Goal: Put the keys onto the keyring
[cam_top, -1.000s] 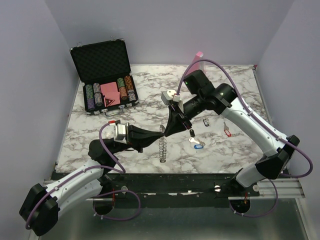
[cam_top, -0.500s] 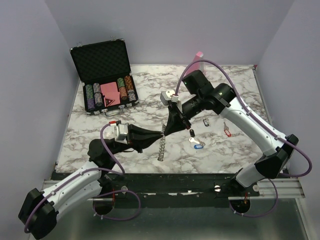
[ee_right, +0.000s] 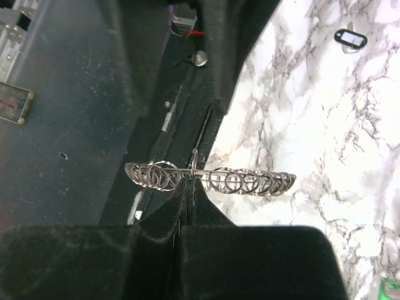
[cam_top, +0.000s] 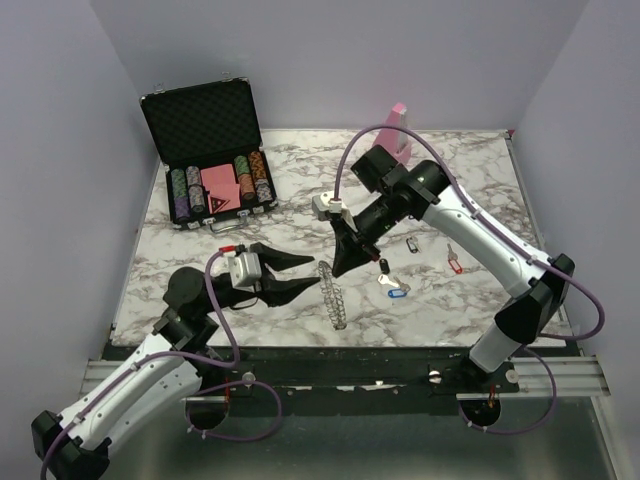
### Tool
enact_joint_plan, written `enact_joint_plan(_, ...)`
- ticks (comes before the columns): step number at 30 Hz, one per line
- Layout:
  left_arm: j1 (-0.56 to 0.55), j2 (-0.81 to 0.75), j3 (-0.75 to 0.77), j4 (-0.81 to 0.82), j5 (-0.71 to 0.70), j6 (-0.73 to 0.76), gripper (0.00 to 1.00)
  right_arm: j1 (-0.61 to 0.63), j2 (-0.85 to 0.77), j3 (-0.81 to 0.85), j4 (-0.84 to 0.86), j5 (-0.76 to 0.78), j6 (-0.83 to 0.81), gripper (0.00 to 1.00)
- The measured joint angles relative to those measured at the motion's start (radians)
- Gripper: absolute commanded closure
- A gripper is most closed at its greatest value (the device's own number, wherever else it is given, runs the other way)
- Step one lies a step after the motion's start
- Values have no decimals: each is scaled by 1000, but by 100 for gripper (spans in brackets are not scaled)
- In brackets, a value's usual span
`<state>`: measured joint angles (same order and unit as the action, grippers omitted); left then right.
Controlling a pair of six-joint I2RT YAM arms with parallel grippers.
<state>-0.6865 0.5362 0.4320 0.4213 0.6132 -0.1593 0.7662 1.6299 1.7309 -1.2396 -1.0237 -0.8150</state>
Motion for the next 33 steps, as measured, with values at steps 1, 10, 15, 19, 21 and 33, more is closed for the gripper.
enact_joint_plan(1, 0, 5, 20, -32, 1, 13, 48, 0, 17, 18, -20, 13, -16, 99)
enact_joint_plan(10, 0, 96, 111, -194, 42, 47, 45, 1, 71, 81, -81, 122, -60, 99)
enact_joint_plan(15, 0, 124, 111, -245, 23, 50, 44, 1, 73, 95, -91, 145, -60, 99)
enact_joint_plan(19, 0, 136, 114, -248, 3, 55, 44, 1, 77, 95, -94, 149, -60, 99)
enact_joint_plan(21, 0, 153, 120, -247, 0, 57, 44, 1, 79, 95, -94, 150, -61, 99)
enact_joint_plan(33, -3, 241, 167, -248, 0, 59, 66, 1, 80, 96, -94, 152, -65, 99)
